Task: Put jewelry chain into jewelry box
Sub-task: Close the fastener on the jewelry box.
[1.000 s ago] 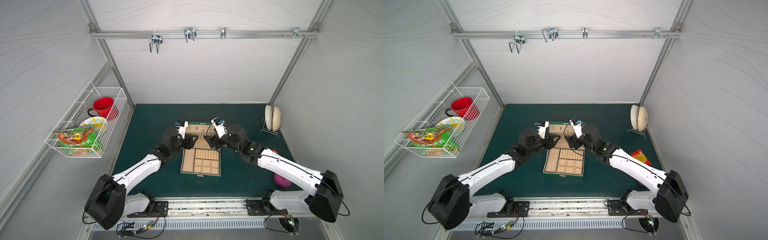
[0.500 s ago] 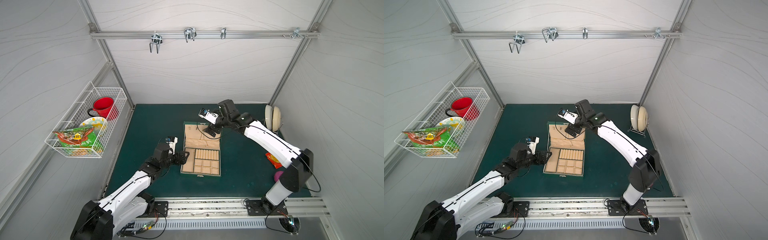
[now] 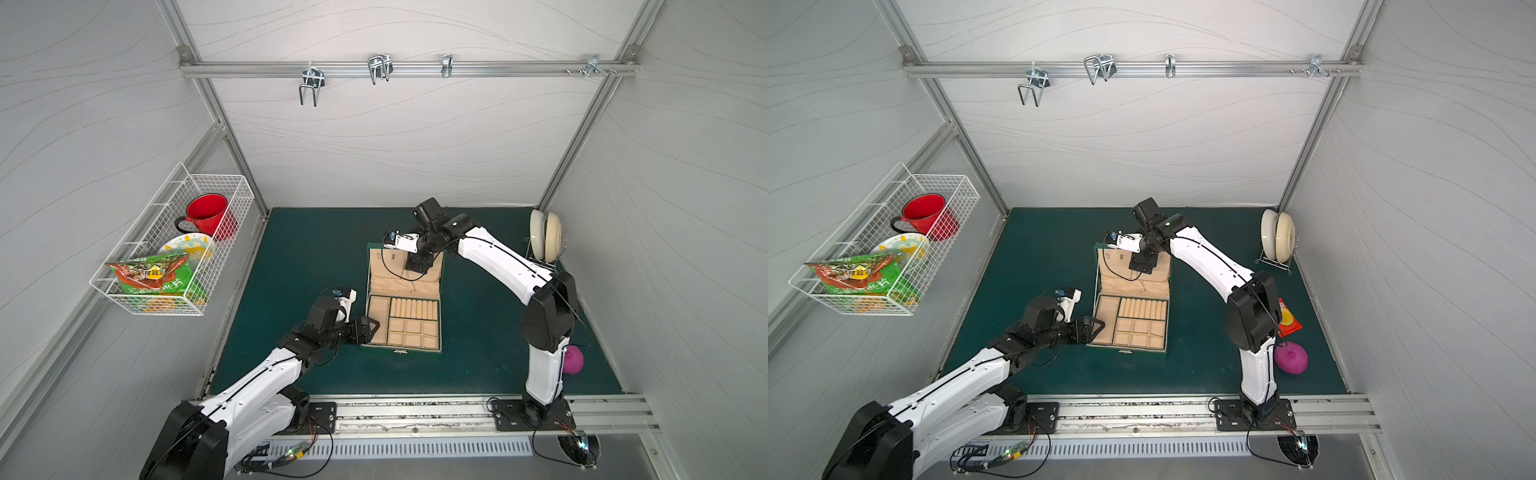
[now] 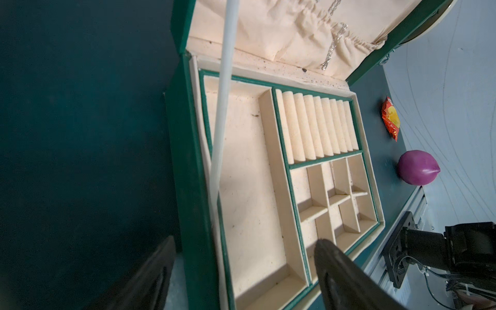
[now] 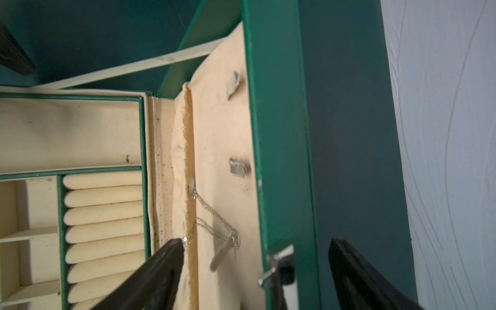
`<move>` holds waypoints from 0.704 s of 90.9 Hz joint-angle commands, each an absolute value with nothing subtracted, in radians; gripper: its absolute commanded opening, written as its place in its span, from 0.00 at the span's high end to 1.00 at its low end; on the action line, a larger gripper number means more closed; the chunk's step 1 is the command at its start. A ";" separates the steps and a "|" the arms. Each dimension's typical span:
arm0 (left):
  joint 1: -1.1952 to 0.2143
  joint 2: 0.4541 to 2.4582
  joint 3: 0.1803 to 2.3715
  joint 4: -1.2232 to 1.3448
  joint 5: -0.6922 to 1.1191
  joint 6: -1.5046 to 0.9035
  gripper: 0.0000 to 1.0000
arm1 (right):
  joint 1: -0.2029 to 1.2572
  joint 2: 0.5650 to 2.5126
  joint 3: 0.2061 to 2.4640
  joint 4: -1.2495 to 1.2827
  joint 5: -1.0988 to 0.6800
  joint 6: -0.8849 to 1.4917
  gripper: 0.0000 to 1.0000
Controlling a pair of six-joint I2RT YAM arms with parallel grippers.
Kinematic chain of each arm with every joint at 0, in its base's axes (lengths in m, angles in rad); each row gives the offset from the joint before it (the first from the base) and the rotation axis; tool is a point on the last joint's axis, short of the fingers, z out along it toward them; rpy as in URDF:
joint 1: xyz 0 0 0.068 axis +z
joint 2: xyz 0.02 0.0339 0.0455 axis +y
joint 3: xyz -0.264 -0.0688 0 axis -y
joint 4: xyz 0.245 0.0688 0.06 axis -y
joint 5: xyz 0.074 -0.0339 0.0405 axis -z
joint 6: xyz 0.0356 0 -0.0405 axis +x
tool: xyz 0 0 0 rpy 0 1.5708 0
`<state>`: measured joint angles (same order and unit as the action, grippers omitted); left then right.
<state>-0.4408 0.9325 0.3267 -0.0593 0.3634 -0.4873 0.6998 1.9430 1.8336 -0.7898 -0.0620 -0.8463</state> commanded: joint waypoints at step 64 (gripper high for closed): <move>-0.564 0.897 0.294 -0.066 0.467 -0.533 0.22 | 0.723 2.013 1.943 -0.946 0.021 -0.856 0.79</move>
